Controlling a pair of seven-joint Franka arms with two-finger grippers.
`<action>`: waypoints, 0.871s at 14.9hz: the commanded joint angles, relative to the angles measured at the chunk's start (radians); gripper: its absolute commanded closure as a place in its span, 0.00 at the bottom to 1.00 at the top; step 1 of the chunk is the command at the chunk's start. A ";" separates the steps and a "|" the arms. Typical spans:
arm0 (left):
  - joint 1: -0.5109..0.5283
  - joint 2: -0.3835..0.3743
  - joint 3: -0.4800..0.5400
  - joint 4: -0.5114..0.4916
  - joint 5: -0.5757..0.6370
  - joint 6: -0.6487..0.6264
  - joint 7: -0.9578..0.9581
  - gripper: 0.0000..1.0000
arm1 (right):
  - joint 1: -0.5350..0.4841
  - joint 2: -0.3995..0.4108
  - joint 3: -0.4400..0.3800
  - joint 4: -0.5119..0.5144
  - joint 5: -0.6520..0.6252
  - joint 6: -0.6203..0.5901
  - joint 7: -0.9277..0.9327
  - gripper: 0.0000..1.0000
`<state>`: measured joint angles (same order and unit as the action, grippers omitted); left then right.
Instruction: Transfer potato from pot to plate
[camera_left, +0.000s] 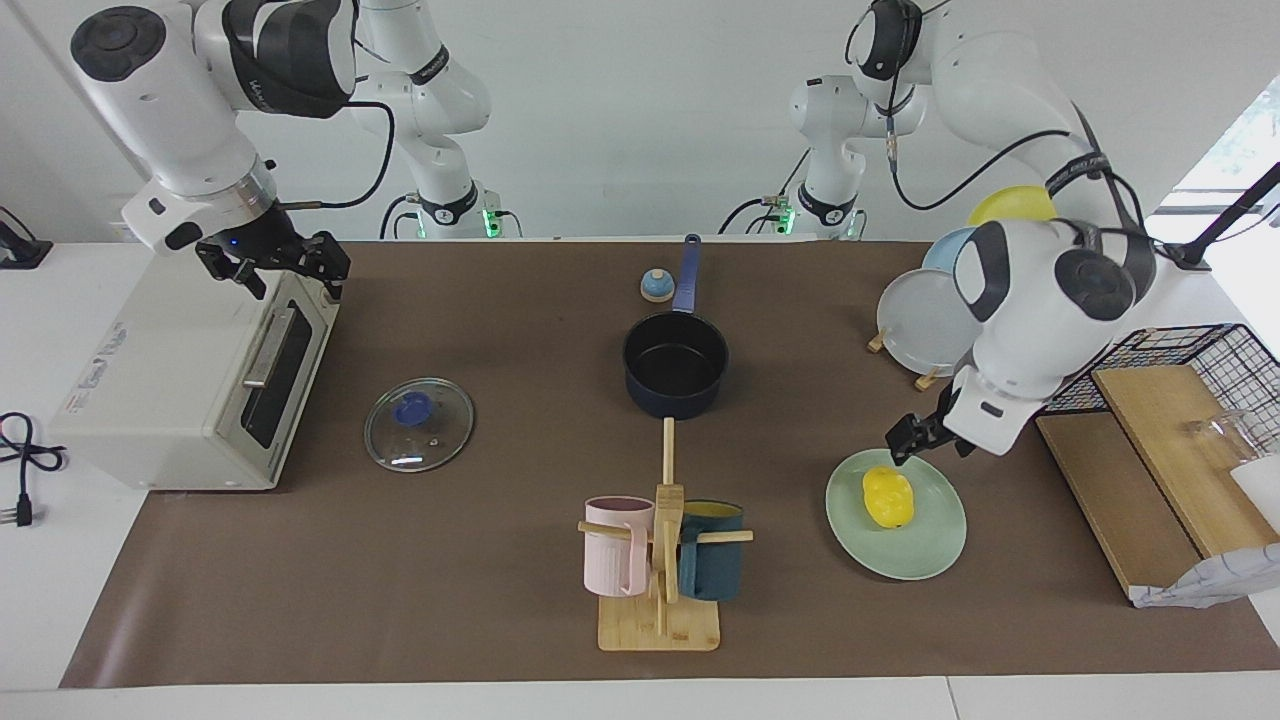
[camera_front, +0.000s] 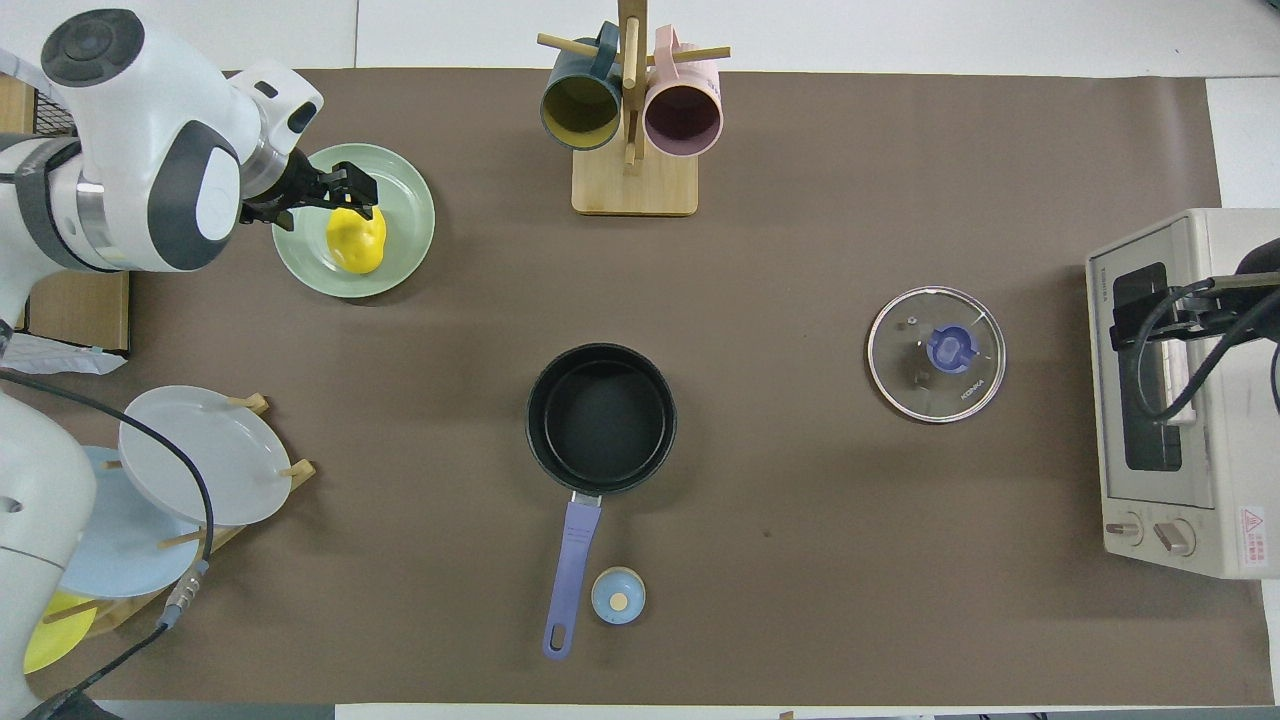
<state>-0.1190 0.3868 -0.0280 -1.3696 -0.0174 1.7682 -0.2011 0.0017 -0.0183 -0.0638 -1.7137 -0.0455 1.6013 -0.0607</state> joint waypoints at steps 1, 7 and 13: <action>-0.001 -0.153 0.017 -0.038 0.019 -0.133 0.008 0.00 | -0.008 -0.015 0.005 -0.012 0.007 -0.003 0.015 0.00; -0.001 -0.371 0.017 -0.190 0.019 -0.246 0.009 0.00 | -0.008 -0.015 0.005 -0.012 0.007 -0.004 0.015 0.00; -0.001 -0.480 0.016 -0.414 0.019 -0.104 0.012 0.00 | -0.008 -0.015 0.005 -0.012 0.007 -0.004 0.015 0.00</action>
<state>-0.1181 -0.0378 -0.0132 -1.6854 -0.0168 1.5756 -0.2003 0.0017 -0.0183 -0.0638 -1.7137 -0.0455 1.6013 -0.0607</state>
